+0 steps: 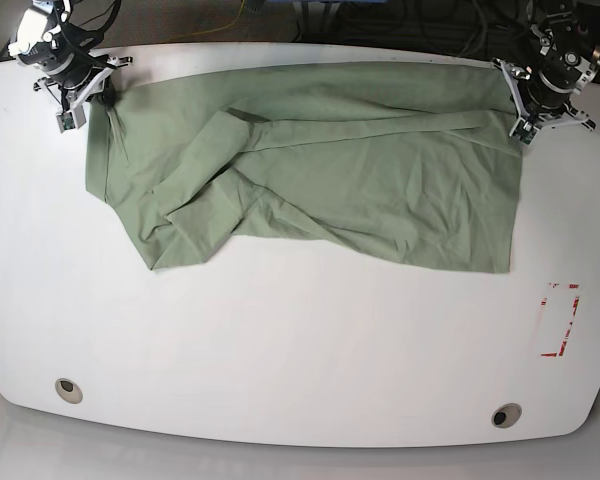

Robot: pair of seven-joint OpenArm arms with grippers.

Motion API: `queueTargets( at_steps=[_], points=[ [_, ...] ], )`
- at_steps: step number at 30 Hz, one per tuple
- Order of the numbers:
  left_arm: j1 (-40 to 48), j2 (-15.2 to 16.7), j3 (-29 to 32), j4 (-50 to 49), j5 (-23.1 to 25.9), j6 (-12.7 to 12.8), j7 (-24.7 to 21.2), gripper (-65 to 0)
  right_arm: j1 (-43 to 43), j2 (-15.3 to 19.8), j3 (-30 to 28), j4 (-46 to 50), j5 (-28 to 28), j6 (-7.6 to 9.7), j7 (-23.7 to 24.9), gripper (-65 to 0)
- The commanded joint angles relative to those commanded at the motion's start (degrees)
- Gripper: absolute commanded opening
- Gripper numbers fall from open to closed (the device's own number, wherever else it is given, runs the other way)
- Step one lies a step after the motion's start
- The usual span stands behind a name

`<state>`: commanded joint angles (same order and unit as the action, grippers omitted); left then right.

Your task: Layout the t-shirt on the table in an organized manner, then fold the t-shirt properly

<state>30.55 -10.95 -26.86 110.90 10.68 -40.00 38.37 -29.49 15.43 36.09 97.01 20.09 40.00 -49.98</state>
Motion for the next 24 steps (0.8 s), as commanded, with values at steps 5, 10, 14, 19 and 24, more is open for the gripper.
queueTargets(
  at_steps=[5,10,14,19,24],
  points=[
    [0.0,0.0,2.3,-0.2,-1.3,0.0,0.2,-62.1,0.0,0.0,0.0,0.0,0.0,0.00,0.0,-62.5],
    [0.0,0.0,5.5,-0.2,-1.2,0.0,0.2,-62.1,0.0,0.0,0.0,0.0,0.0,0.00,0.0,-62.5],
    [-0.3,0.0,7.4,-0.3,-1.2,0.0,0.2,-62.1,0.0,0.0,0.0,0.0,0.0,0.00,0.0,-62.5],
    [-0.3,-0.1,10.4,-0.3,-1.1,0.0,0.2,-62.1,0.0,0.0,0.0,0.0,0.0,0.00,0.0,-62.5],
    [-0.9,-0.4,11.6,-1.1,-1.1,0.0,0.2,-62.1,0.0,0.0,0.0,0.0,0.0,0.00,0.0,-62.5]
  ],
)
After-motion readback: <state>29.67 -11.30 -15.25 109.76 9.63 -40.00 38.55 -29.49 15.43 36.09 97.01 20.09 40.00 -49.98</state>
